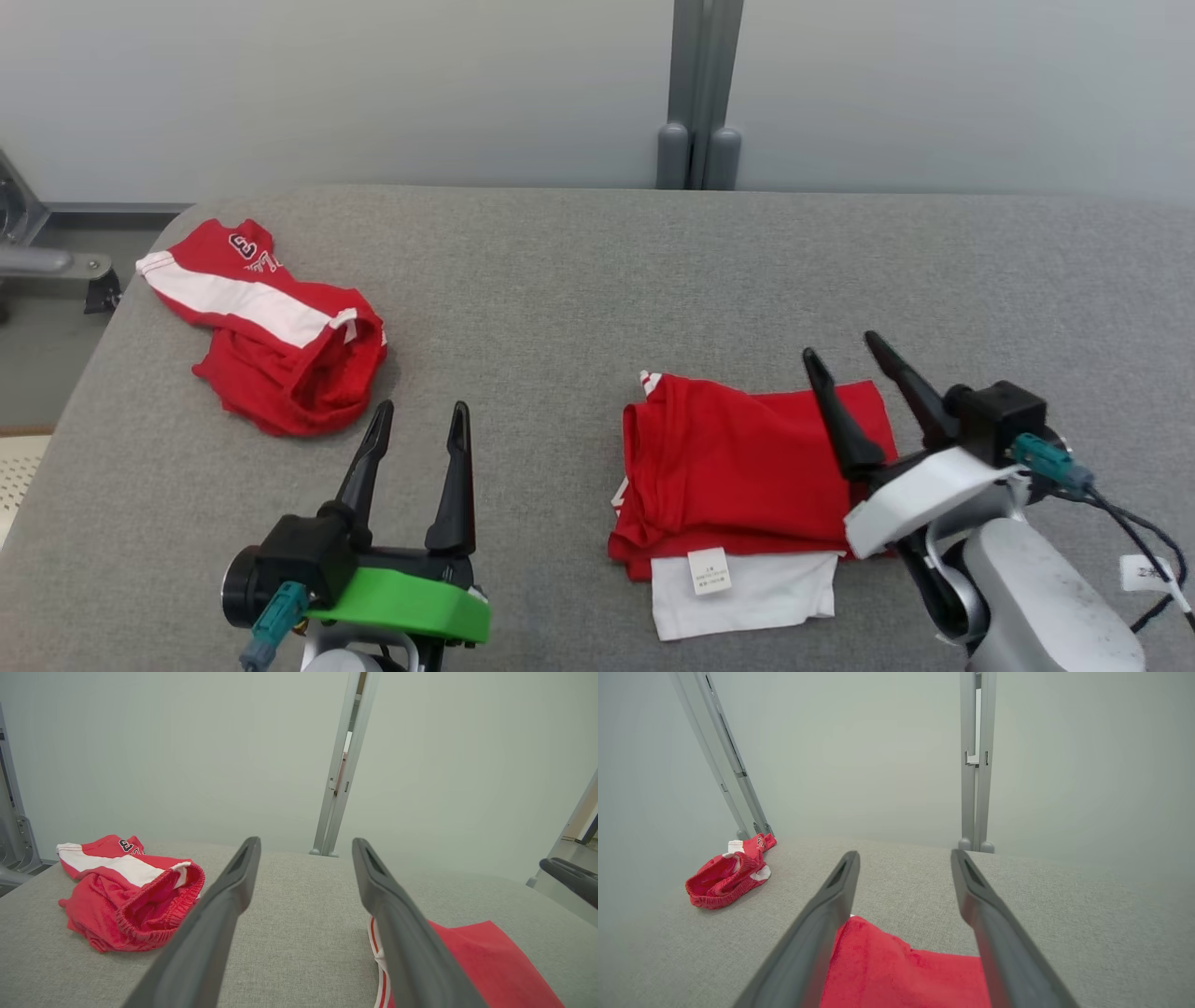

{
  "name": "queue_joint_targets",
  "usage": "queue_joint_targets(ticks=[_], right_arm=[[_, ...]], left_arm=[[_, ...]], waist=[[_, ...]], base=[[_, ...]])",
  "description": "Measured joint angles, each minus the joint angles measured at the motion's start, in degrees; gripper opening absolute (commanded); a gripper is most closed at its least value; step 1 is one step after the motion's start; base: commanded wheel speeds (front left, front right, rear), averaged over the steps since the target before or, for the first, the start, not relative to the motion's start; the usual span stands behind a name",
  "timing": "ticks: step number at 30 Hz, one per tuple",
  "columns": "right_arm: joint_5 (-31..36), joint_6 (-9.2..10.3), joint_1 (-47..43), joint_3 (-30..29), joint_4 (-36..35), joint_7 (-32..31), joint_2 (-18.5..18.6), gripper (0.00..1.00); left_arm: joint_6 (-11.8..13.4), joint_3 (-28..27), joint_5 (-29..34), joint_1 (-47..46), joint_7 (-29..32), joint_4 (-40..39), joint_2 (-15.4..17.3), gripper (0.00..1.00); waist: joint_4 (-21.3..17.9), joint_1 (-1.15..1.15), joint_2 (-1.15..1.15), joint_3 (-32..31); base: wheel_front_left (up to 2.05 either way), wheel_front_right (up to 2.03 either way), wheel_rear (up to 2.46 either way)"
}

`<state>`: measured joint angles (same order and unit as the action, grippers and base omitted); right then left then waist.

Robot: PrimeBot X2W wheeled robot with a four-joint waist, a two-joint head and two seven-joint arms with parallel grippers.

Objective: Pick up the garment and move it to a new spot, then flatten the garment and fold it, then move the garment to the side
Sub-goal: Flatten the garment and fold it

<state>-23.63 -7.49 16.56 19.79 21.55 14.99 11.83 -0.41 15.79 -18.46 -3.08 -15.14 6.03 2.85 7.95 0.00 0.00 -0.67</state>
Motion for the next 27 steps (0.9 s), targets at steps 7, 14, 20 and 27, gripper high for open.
queue_joint_targets(ticks=[7, 14, 20, 27], right_arm=[[6.7, 0.0, -7.7, -10.6, -9.3, 0.0, -1.5, 1.0], [8.3, 0.0, -11.6, -14.4, -13.1, 0.1, -4.1, 1.0], [9.3, 0.0, -12.7, -14.8, -13.9, 0.1, -5.0, 1.0], [9.9, 0.0, -12.8, -14.7, -13.9, 0.1, -5.6, 1.0]], left_arm=[[0.5, -0.5, 0.0, 0.4, 0.0, -0.8, 0.0, 1.0], [0.9, -1.5, 1.0, 1.5, 0.0, 0.5, 0.0, 1.0], [1.0, -1.6, 1.4, 1.9, 0.0, 0.9, 0.0, 1.0], [0.9, -1.4, 1.5, 1.9, 0.0, 1.1, 0.0, 1.0]], waist=[[-2.8, 0.0, 0.0, -0.3], [-4.5, 0.0, 0.0, -0.3], [-4.7, 0.0, 0.0, -0.3], [-4.4, 0.0, 0.0, -0.3]], base=[[0.0, 0.0, 0.0], [0.0, 0.0, 0.0], [0.0, 0.0, 0.0], [0.0, 0.0, 0.0]])
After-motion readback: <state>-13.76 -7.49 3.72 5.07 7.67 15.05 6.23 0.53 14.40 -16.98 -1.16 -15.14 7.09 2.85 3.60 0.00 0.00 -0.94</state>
